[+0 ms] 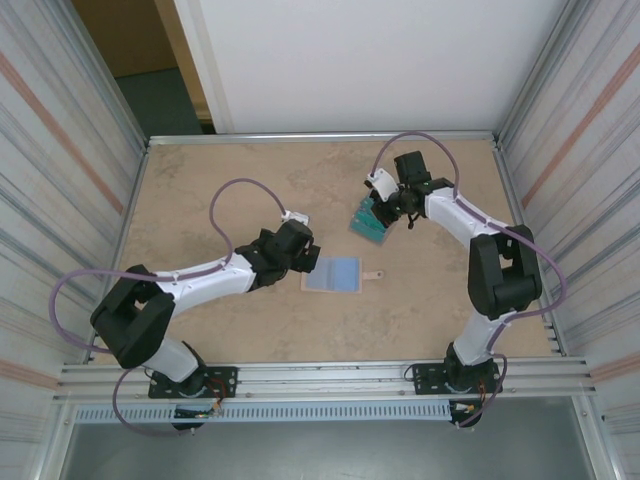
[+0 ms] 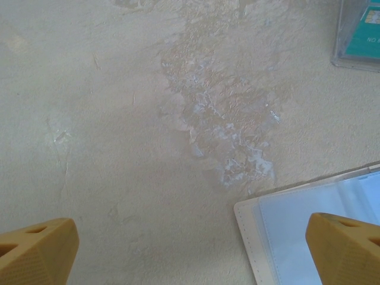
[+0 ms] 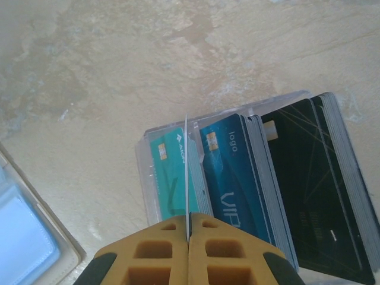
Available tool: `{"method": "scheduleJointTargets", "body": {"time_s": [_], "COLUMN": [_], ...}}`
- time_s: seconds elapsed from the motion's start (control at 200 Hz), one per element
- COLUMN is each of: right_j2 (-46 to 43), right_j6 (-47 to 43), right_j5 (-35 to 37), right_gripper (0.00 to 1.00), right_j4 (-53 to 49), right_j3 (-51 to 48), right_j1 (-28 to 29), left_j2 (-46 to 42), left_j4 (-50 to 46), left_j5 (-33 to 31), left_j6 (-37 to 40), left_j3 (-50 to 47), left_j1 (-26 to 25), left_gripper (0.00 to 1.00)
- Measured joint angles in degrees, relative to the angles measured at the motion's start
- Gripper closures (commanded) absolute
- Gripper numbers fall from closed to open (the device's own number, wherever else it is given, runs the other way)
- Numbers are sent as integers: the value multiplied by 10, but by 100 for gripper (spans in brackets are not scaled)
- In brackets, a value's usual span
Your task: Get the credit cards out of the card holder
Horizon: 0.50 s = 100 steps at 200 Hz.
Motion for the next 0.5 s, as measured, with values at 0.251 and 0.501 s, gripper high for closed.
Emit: {"method": "scheduleJointTargets", "body": {"time_s": [0.251,0.501], "right_j2": [21,28], "right_j6": [-10,-20], "right_j5": [16,19], "right_gripper": [100,100], "right_j4": [-22,-33], "right_j3": [9,15], "right_j1": [17,17], "left_j2": [-3,-18], "left_j4": [-3,-5], "left_j5": [3,4], "left_j6": [-6,-8], "left_j3": [-9,-14], "left_j1": [4,9], "left_gripper": [1,1]}}
